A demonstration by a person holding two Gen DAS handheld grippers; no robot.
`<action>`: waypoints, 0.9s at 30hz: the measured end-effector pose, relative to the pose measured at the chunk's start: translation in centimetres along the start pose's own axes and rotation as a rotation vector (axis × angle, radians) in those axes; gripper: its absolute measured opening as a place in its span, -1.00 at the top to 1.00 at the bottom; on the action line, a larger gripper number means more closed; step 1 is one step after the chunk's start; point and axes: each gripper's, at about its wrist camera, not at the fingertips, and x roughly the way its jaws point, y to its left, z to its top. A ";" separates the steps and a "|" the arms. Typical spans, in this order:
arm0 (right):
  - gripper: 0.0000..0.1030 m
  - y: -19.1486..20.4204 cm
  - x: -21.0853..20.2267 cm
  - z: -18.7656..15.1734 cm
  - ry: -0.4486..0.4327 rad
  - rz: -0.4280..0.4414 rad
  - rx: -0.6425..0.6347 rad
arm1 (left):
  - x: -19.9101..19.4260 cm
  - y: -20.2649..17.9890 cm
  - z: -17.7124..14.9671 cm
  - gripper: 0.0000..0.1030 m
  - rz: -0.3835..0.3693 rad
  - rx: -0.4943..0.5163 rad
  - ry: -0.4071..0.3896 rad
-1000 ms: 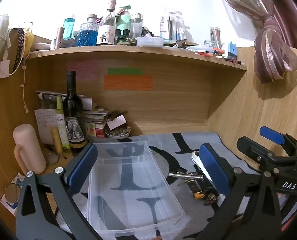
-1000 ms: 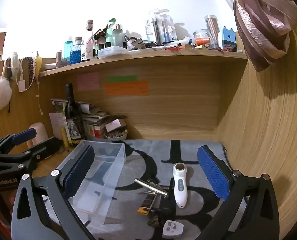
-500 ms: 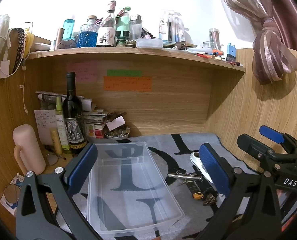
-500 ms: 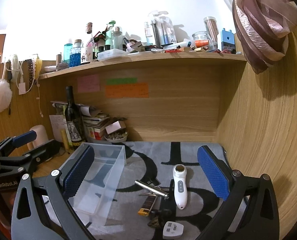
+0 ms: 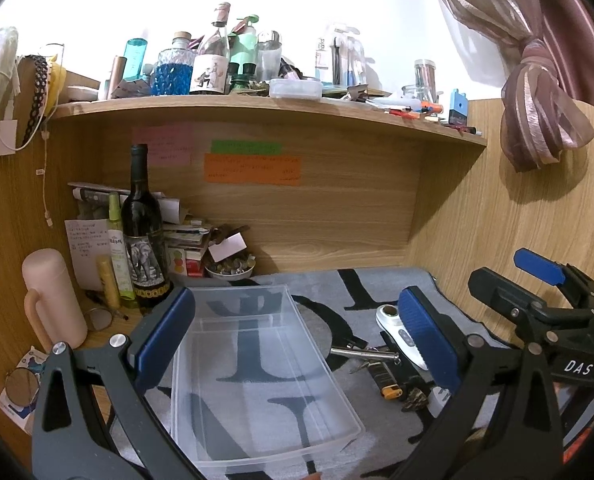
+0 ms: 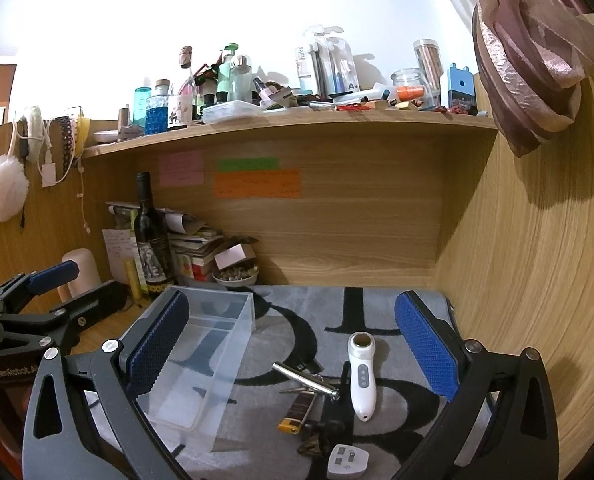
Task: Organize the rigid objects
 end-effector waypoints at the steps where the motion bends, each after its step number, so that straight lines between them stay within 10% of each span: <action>1: -1.00 0.0 0.0 0.0 -0.001 -0.002 0.000 | 0.0 0.0 0.0 -1.00 -0.001 -0.001 0.000; 27: -1.00 0.5 -0.1 0.3 -0.010 0.003 -0.016 | 0.1 0.1 0.0 -1.00 0.001 -0.004 -0.003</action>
